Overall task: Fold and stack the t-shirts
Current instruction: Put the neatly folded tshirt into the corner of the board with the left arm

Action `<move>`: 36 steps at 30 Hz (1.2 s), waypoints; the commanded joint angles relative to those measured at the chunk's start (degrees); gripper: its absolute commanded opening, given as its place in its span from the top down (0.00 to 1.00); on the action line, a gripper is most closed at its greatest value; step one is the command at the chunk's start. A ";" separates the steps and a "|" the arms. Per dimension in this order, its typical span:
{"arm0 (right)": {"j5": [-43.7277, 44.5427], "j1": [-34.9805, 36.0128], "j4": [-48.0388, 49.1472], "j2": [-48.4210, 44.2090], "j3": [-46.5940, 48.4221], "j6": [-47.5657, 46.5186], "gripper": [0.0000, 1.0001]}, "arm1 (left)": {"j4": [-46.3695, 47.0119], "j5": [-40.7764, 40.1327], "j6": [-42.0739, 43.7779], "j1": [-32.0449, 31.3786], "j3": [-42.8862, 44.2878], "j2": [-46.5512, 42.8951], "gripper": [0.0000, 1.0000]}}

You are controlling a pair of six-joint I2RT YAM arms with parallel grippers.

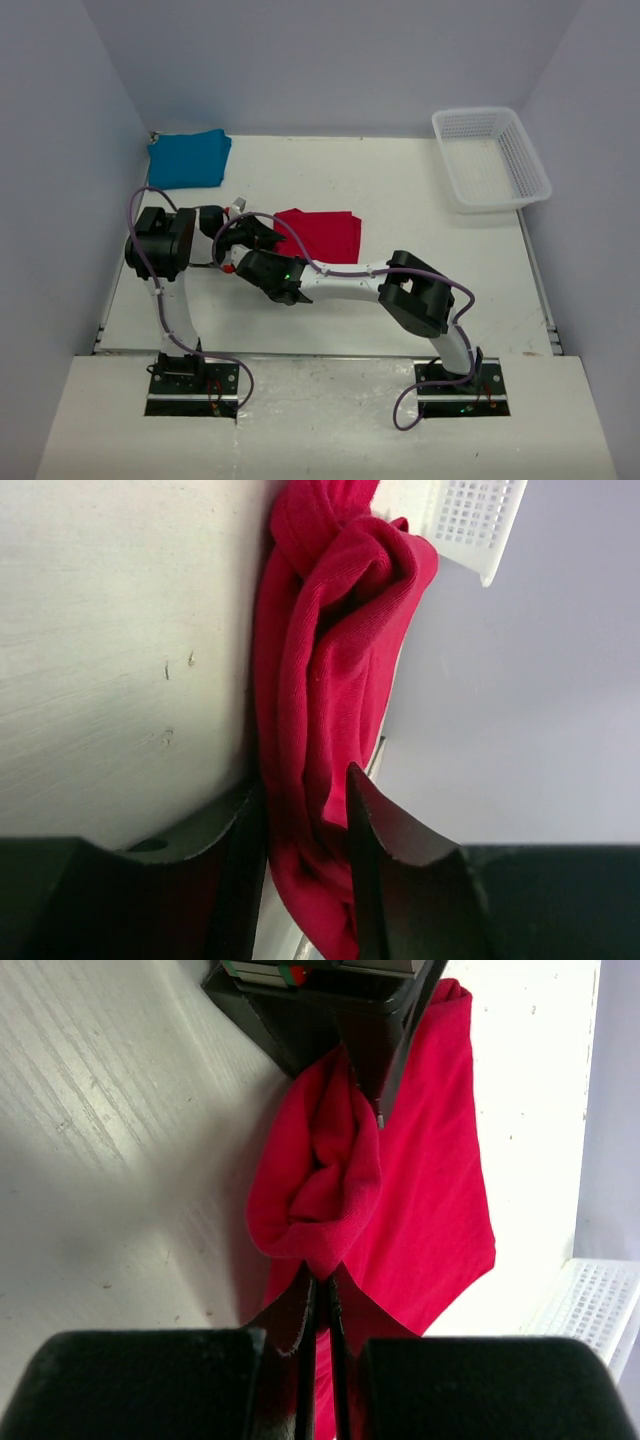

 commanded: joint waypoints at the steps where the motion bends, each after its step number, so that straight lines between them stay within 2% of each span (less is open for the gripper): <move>1: 0.42 -0.35 -0.27 -4.32 1.77 0.89 1.00 | -6.88 -6.60 2.77 0.00 -0.66 3.17 0.63; 7: 0.59 -0.26 -0.26 -4.67 1.59 0.89 1.00 | -7.06 -6.95 2.78 0.00 -1.10 2.82 0.72; 29: -0.20 -0.35 -1.32 -4.58 1.59 1.59 1.00 | -0.12 -3.96 -2.67 0.17 -1.02 3.17 0.71; 32: -0.20 -0.35 -1.41 -4.58 1.76 1.50 1.00 | 0.85 -3.61 -3.55 0.17 -0.84 3.35 0.74; 36: -0.28 -0.26 -1.41 -4.49 1.94 1.50 1.00 | 1.90 -3.35 -4.43 0.17 -0.58 3.78 0.83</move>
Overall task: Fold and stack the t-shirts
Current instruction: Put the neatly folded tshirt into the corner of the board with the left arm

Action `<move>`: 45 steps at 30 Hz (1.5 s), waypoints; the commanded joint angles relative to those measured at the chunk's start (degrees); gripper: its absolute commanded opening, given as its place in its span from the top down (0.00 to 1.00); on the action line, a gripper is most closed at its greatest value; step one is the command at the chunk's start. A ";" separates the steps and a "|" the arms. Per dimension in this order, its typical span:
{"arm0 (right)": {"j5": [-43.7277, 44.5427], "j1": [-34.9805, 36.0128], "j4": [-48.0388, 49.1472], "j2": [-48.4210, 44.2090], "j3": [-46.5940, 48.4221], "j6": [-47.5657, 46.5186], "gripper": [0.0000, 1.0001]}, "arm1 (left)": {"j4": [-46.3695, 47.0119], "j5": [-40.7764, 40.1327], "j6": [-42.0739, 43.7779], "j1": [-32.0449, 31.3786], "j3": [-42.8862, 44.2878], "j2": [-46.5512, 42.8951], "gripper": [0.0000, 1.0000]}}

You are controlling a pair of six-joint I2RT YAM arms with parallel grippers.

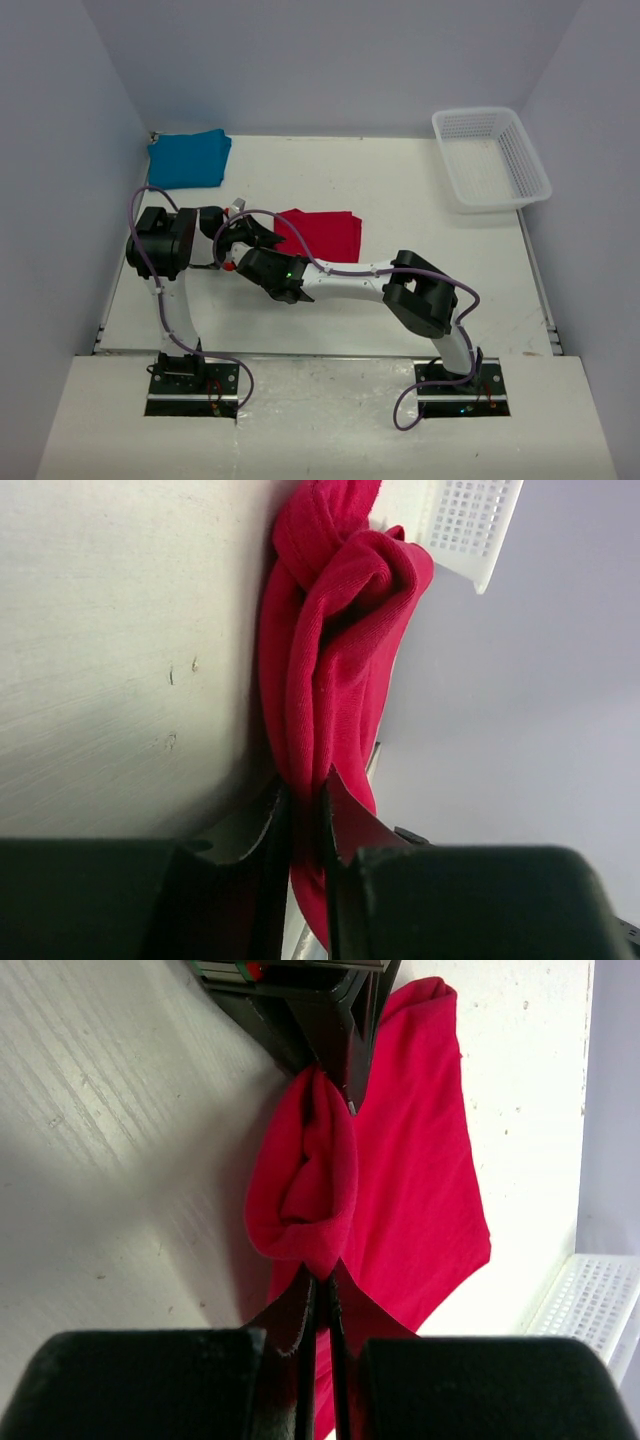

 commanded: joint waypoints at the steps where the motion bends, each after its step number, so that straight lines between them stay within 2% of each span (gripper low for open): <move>1: -0.09 -0.20 -0.53 -3.14 2.03 0.87 1.00 | -0.65 -2.58 -2.25 0.22 -0.10 3.13 0.84; 7: -0.17 -0.20 -1.06 -2.79 2.03 1.13 1.00 | 0.75 -2.32 -3.56 0.22 0.26 4.18 0.91; 10: -0.26 -0.20 -1.32 -2.70 2.12 1.22 1.00 | 1.98 -1.97 -3.92 0.22 0.34 4.80 1.00; 17: 0.53 -0.11 -3.86 -2.35 4.13 3.15 1.00 | 1.20 -1.97 -2.16 0.22 0.78 4.89 1.00; 18: 0.44 -0.20 -5.44 -2.35 4.49 4.37 0.90 | 0.76 -2.05 -1.38 0.22 0.96 4.80 1.00; 22: 3.76 -0.20 -10.63 -3.13 6.42 9.82 0.60 | -0.92 -1.97 0.04 0.22 1.93 4.80 1.00; 25: 4.31 -0.11 -15.27 -7.96 5.81 18.60 0.55 | -2.05 -2.14 1.00 0.13 2.54 4.98 1.00; 30: 6.42 -0.46 -20.03 -21.12 -0.69 33.79 0.44 | -5.04 -2.75 3.63 -0.05 3.51 3.40 1.00; 33: 6.93 -1.60 -28.12 -25.10 -2.27 43.02 0.40 | -12.32 -5.21 9.07 -0.31 4.99 0.06 1.00; 34: 6.59 -1.69 -29.61 -28.16 -3.50 44.19 0.39 | -16.43 -6.70 12.05 -0.49 5.52 -0.82 1.00; 40: 1.24 -2.22 -30.15 -36.87 -13.33 49.20 0.40 | -26.21 -10.48 18.67 -0.40 9.31 -4.86 1.00; 45: -2.72 -2.66 -30.15 -37.94 -17.13 52.46 0.40 | -31.05 -12.33 22.69 -0.49 12.90 -6.88 1.00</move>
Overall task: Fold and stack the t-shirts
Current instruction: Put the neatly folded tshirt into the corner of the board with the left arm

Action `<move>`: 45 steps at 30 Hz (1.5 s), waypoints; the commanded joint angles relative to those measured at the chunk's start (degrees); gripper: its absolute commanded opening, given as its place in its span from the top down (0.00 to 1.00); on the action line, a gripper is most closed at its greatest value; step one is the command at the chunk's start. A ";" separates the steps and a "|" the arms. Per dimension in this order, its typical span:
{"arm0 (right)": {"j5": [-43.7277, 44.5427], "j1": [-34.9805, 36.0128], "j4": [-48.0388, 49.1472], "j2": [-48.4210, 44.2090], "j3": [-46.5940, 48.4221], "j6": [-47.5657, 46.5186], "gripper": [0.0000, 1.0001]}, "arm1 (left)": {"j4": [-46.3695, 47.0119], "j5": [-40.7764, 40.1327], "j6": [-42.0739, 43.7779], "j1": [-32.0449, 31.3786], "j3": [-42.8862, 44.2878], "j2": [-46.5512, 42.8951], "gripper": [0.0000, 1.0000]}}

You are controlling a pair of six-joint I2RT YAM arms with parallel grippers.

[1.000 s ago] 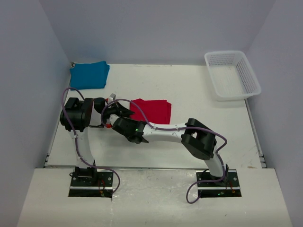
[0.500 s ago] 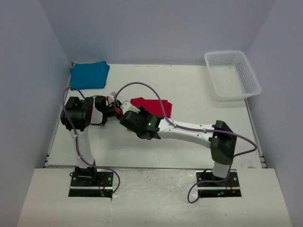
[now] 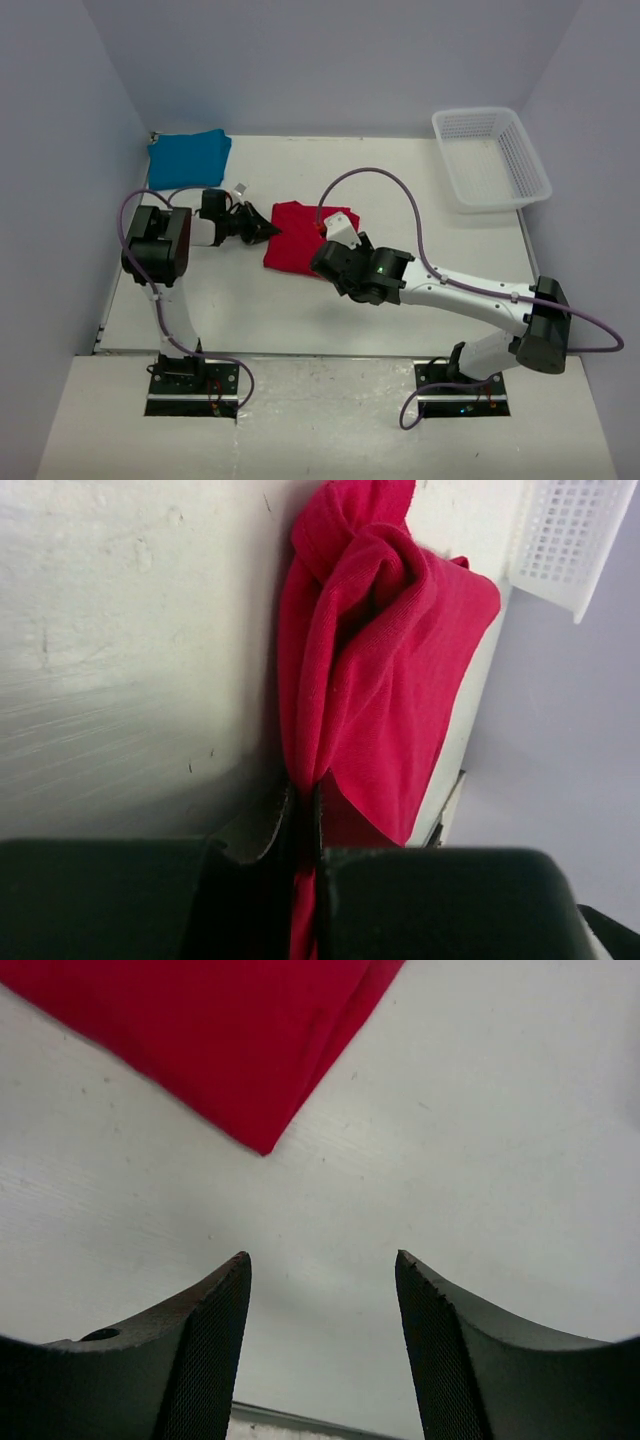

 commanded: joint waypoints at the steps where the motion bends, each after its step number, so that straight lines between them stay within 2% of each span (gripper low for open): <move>1: -3.16 -0.32 -1.26 -0.81 -1.92 5.62 0.40 | -10.02 -6.53 7.60 0.06 3.84 -3.26 1.00; 6: -2.20 -0.67 -0.47 0.42 -5.52 6.59 0.41 | -20.22 -13.05 15.87 -0.29 12.18 -6.34 1.00; 11: -4.92 -1.11 2.34 -0.36 -7.28 5.63 0.41 | -25.78 -17.10 21.31 -0.38 19.57 -6.43 1.00; 23: -5.98 -1.90 2.52 -1.15 -11.06 6.06 0.41 | -35.45 -20.35 29.23 -0.38 37.85 -0.72 1.00; 32: -8.96 -2.34 1.82 -1.86 -12.73 6.59 0.41 | -44.06 -24.22 33.98 -0.29 56.91 8.07 1.00; 45: -9.49 -2.43 2.08 -1.33 -12.82 4.92 0.41 | -53.12 -32.92 39.17 0.15 72.21 11.68 1.00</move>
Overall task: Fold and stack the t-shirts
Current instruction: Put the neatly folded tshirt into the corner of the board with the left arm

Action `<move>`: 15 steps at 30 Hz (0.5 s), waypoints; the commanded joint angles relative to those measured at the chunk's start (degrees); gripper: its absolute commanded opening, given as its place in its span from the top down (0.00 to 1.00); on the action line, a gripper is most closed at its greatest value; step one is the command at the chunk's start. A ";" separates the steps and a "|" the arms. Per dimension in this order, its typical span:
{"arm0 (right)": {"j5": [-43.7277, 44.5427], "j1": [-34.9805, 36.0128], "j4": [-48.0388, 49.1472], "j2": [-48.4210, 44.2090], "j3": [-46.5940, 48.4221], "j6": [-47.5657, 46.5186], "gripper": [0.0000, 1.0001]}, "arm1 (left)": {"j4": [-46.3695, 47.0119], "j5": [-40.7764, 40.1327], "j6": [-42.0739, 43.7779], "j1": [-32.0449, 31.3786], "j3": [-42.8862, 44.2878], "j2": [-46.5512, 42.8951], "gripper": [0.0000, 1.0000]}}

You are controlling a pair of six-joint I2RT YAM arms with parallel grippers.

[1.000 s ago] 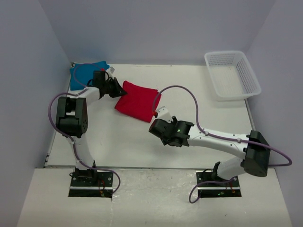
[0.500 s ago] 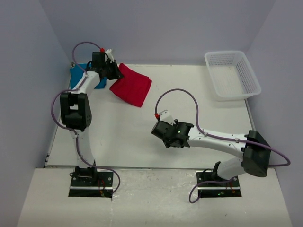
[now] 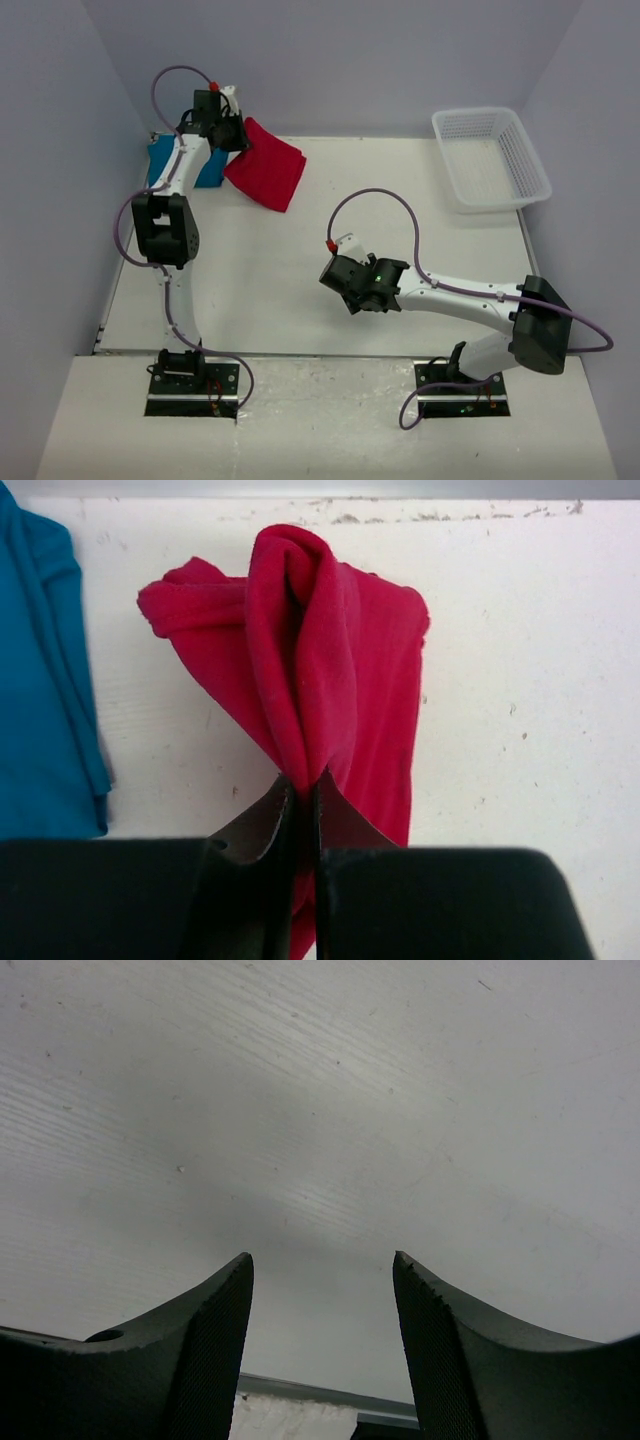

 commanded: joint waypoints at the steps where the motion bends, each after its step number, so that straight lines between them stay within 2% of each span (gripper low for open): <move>1: -0.42 -0.18 0.51 -1.07 -0.27 0.27 0.41 | -1.78 -3.35 2.97 0.30 5.84 -0.47 1.00; 10: -0.24 -0.62 0.42 -0.99 -0.98 6.33 0.44 | -3.19 -5.99 5.26 0.83 12.70 1.81 1.00; 15: 0.81 -0.88 0.51 0.86 -1.06 5.81 0.44 | -3.98 -6.43 6.05 1.18 15.95 2.95 1.00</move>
